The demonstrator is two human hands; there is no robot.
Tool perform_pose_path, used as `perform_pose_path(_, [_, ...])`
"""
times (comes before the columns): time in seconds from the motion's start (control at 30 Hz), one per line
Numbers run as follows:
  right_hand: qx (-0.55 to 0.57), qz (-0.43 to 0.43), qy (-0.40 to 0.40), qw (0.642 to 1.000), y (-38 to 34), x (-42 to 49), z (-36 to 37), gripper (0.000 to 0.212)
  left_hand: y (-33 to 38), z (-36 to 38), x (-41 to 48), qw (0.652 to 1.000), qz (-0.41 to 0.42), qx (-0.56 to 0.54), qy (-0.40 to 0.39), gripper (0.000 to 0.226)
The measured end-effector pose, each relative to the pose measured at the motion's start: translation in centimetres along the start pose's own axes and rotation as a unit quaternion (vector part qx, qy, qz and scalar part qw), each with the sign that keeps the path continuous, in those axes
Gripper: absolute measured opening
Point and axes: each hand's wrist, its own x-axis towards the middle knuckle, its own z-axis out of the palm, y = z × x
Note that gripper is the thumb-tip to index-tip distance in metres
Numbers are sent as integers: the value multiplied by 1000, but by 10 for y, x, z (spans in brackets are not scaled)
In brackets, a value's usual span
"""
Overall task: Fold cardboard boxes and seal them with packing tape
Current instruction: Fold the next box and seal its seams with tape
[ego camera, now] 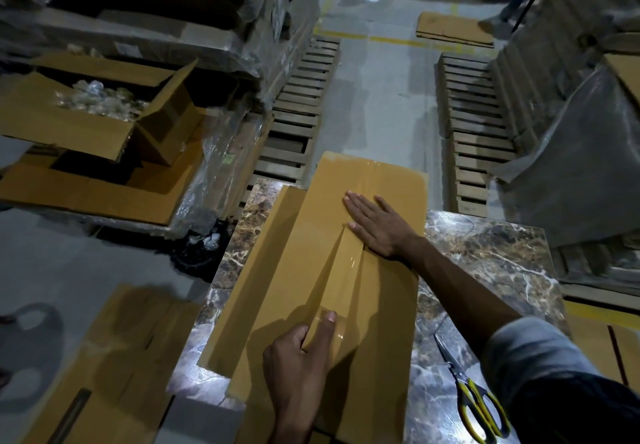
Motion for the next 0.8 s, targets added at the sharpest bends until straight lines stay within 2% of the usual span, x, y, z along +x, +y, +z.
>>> perform_pose_path(0.1, [9,13,2,1000,-16,-7,5,68,-2,-2,3,1000,-1,-4,-2,68])
perform_pose_path(0.5, [36,-57,-24,997,-79,-71,29,62,-13,-8,11,997,52,-16,-46,69])
perform_pose_path(0.8, [34,-61,-13,997,-85,-79,33,60,-13,-11,5,994,56,-3,-93,64])
